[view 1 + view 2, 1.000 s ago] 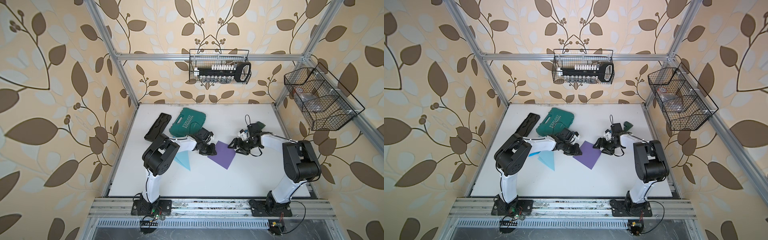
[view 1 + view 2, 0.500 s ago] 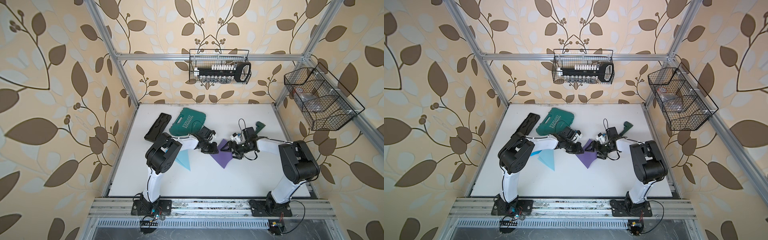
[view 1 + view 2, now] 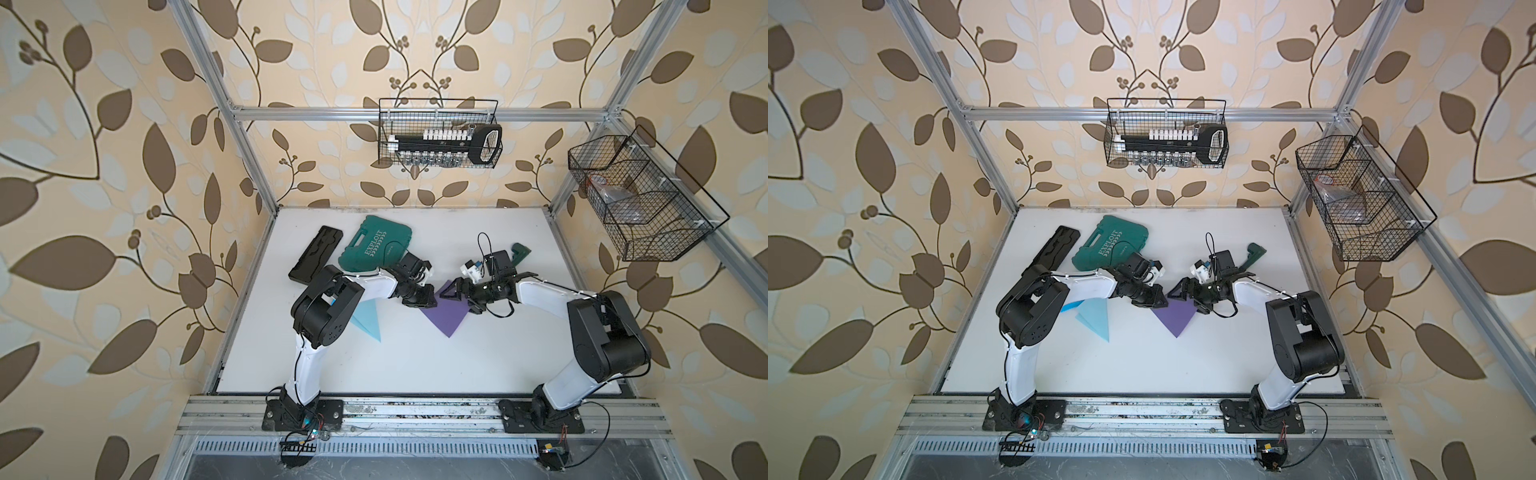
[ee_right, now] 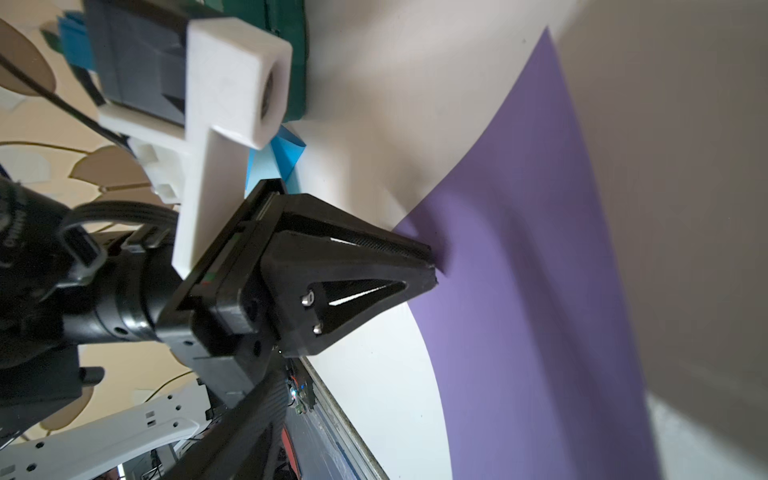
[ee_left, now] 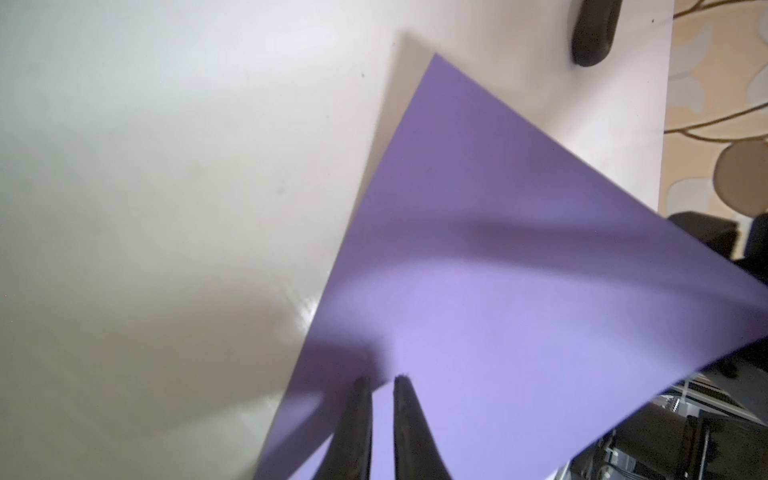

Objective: Fold the square paper diagonally
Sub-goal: Fold the paper at the center of the board.

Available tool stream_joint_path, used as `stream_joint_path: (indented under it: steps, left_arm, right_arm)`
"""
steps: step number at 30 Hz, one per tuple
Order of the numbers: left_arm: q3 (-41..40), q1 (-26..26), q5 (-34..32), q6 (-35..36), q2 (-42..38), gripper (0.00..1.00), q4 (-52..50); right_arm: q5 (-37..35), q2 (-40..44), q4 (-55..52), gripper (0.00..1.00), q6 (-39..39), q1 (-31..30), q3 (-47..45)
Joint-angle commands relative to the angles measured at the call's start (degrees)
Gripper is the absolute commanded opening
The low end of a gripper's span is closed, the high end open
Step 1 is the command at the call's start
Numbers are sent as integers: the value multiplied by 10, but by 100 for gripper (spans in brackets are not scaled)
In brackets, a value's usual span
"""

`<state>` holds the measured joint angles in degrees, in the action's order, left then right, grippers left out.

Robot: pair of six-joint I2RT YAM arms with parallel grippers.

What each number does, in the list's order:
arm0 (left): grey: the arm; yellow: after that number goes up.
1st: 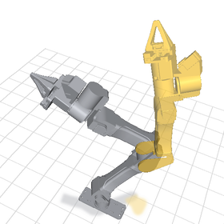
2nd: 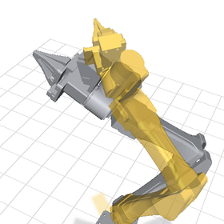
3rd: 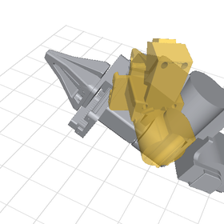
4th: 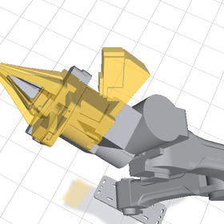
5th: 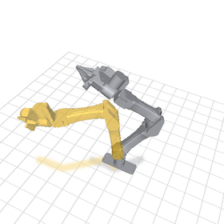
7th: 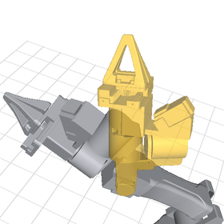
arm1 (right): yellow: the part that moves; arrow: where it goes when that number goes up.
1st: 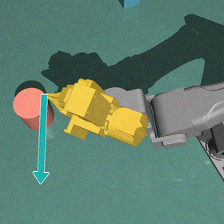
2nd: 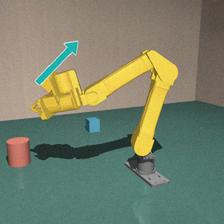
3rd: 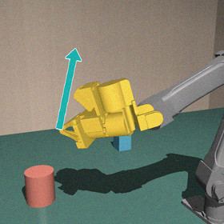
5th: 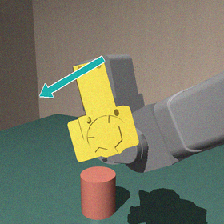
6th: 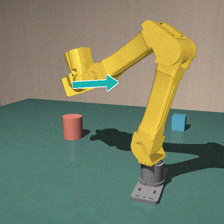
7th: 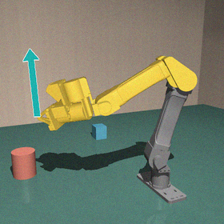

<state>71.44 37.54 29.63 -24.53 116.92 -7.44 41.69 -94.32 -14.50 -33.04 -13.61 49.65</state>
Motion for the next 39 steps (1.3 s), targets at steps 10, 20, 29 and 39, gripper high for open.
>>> stream_joint_path:
  steps: [10,20,29,39]
  left_arm:
    - [0,2,-49,21,18,14,-54]
    - [-3,2,-51,23,12,13,-53]
    - [-10,1,-48,24,-1,13,-46]
    - [-13,2,-39,24,-6,14,-41]
  right_arm:
    - [-152,28,-134,47,64,1,47]
    - [-258,43,-172,24,88,1,51]
    - [-266,64,-181,1,90,-4,52]
    - [-204,62,-143,0,68,-50,55]
